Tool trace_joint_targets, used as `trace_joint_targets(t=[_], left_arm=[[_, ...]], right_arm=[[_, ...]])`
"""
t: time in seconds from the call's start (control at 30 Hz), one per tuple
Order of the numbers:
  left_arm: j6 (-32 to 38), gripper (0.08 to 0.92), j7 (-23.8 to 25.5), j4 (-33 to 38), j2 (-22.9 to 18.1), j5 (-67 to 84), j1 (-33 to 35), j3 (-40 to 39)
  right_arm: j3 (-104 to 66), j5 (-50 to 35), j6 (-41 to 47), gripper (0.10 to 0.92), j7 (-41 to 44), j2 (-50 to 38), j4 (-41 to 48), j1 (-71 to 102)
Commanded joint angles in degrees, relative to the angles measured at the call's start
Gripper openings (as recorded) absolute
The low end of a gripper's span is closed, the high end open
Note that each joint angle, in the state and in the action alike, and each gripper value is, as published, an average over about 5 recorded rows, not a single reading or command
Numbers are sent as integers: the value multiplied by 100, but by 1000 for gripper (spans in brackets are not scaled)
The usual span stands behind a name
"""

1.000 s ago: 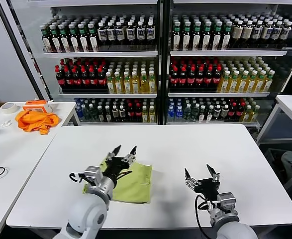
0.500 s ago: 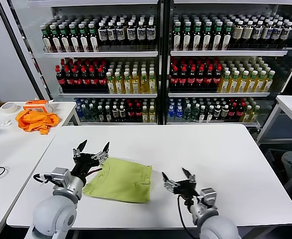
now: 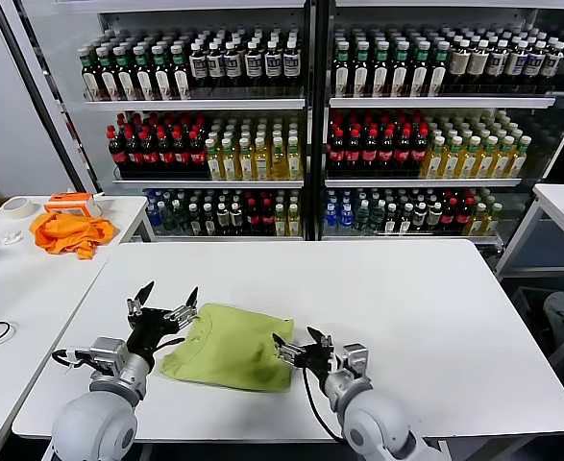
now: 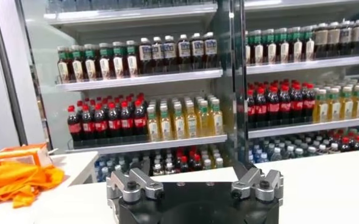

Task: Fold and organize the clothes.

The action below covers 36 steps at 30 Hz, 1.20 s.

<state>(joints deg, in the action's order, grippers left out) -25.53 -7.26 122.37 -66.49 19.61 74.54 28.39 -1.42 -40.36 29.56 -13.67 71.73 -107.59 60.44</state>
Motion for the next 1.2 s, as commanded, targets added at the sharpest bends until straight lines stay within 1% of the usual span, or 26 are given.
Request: trace_joint_targets(t=[0.03,0.43,0.57,0.7,0.77,0.9,1.07,1.2], left_arm=[[36,823,27,-12,-4,-94,95,-11],[83,822,24,-225,-149,-162,-46,-218],[104,823,27,-249,-143,-184,-35,-199],[139,823,28,-281,-139,-199,-25,-162],[155,823,31,-291,-152,-203,-16,-157],[122,823,29,-218,-204,-95,23,-180],[112,823,25,-225,-237,-84,40,-199],[115,823,26,-219,-232,-91,64,-196]], right_arm=[[184,-864,80,725,-11,342,662,-537],[37,-724,77,378,-102,401,770,-588],[-144,-699,171,257,-14,196,561,-601],[-311,-565,326,157,202,-209,301,-620],[-403,-548,363,135,313,-434,221,-623],[-620,-515,370,133,740,-894,142,-548],[-874,-58,364,133,1730,-1554,258,-496],[-980,283,352,133,2523,-1834,704,-864]])
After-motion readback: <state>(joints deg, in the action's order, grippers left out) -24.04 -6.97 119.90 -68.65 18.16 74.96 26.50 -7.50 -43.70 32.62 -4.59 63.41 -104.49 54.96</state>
